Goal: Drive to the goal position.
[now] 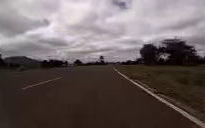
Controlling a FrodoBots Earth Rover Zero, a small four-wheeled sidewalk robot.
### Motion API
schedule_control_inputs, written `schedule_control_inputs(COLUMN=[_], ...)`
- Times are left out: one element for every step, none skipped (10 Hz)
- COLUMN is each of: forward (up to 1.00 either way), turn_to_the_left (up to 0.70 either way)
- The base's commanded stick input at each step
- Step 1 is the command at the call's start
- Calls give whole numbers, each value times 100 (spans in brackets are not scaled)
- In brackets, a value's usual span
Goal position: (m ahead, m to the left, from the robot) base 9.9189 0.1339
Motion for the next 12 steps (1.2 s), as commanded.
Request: schedule_control_inputs(forward=[60,60,60,60,60,60,60,60,60,60,60,60], turn_to_the_left=[-14,0,0,0,0,0,0,0,0,0,0,0])
